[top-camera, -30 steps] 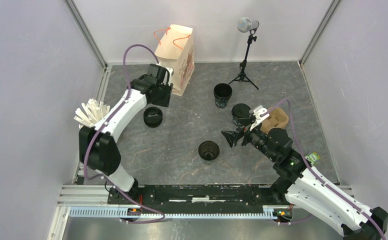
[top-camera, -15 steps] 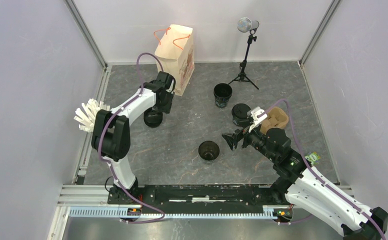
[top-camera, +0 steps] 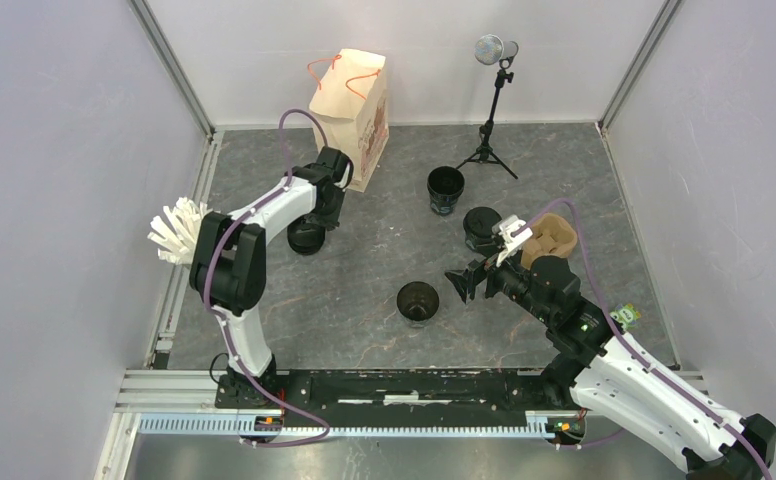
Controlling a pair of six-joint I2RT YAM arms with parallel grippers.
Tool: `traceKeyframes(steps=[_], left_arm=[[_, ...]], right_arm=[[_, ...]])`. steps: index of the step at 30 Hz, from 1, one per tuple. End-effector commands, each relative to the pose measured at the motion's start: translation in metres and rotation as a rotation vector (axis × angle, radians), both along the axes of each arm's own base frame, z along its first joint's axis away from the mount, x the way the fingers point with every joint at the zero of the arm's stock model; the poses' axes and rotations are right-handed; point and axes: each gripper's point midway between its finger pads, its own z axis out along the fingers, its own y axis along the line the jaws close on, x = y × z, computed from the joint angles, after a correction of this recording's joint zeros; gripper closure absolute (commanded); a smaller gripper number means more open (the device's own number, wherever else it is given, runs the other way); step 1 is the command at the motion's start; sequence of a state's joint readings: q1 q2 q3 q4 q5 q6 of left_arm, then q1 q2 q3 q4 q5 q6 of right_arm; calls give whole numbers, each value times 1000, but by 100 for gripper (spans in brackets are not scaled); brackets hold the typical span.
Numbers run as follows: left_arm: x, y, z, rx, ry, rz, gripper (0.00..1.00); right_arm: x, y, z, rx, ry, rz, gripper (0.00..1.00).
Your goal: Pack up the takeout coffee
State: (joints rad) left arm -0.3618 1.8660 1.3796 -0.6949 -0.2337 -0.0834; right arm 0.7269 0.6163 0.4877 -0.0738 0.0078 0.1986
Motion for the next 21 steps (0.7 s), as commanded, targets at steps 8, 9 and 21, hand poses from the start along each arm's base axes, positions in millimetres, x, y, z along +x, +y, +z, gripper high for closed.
traceKeyframes(steps=[8, 9, 21], left_arm=[[8, 2, -7, 19, -7, -22, 79], [8, 2, -7, 18, -8, -22, 80], [5, -6, 20, -36, -32, -38, 93]], right_arm=[[0, 1, 26, 22, -59, 10, 2], [0, 1, 25, 22, -58, 10, 2], [1, 3, 19, 10, -42, 13, 2]])
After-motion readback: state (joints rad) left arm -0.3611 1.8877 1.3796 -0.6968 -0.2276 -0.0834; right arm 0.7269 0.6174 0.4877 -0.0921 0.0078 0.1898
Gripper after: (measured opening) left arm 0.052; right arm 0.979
